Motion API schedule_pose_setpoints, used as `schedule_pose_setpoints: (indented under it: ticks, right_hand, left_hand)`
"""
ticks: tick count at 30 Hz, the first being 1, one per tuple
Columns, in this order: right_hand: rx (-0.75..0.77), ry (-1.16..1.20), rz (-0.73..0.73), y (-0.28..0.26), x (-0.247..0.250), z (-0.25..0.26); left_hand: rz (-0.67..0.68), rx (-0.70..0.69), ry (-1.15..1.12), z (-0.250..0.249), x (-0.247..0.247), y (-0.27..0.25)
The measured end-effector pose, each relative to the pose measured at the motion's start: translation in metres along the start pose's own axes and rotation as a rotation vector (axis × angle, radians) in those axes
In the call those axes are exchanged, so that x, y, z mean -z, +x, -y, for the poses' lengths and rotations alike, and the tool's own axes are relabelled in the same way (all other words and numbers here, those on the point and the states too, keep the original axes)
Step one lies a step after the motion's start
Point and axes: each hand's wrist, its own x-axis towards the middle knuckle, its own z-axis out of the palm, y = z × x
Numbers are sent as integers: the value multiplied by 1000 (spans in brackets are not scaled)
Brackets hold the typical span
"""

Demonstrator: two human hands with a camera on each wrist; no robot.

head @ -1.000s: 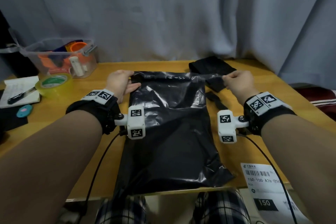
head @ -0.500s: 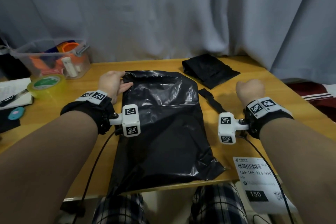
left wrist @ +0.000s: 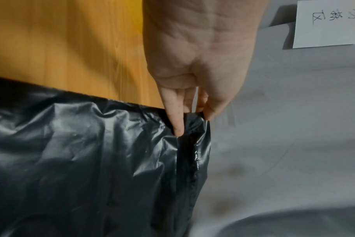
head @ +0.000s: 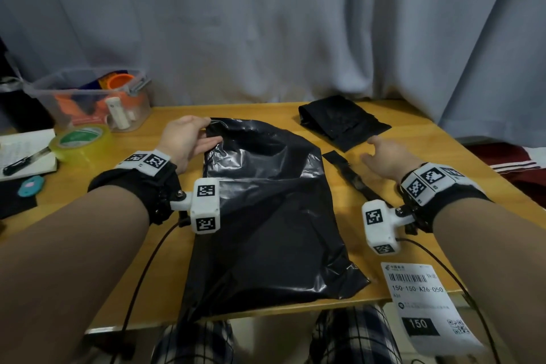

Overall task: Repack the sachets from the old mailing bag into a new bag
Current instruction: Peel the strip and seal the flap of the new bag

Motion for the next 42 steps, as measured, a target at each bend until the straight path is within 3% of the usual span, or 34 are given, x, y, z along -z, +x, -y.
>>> schedule_pose_setpoints:
  ticks: [3,5,8,13,15,17,21,25,31,34,38,42]
  right_hand:
    - [-87,-61,63,-1,5,5]
    - [-54,-117,-27,-3,13,15]
    - [124,41,-228,-6,23,36]
    - [388,226,-356,-6,35,78]
    - [422,410,-254,-7,36,91]
    - [390,613,-49,-7,34,100]
    - [90,806,241,1,21,102]
    - [-134,1021,312,14,7,94]
    - [-10,1404,130,20,15,87]
    - [57,1354,157,22,27,83]
    - [159,1104,258,18,36,77]
    - [189,858,240,18,37,74]
  left_hand:
    - [39,-11,-3,-3,1,-1]
    - [51,-25,-9,-6,2,-2]
    - [65,-30,-19,-11,3,-4]
    - [117,-36,-38,-14,6,-6]
    - [147,-45,-41,-14,8,-8]
    - [180,-54,-41,-15,10,-11]
    - [216,-72,-57,-18,15,-16]
    - [207,-76,-63,-21,18,-15]
    - [176,-43,-66,-21,17,-7]
    - [174,-31,-57,-21,15,-5]
    - [154,-25,-42,-20,15,-2]
    - [133,-14,-40,-18,17,4]
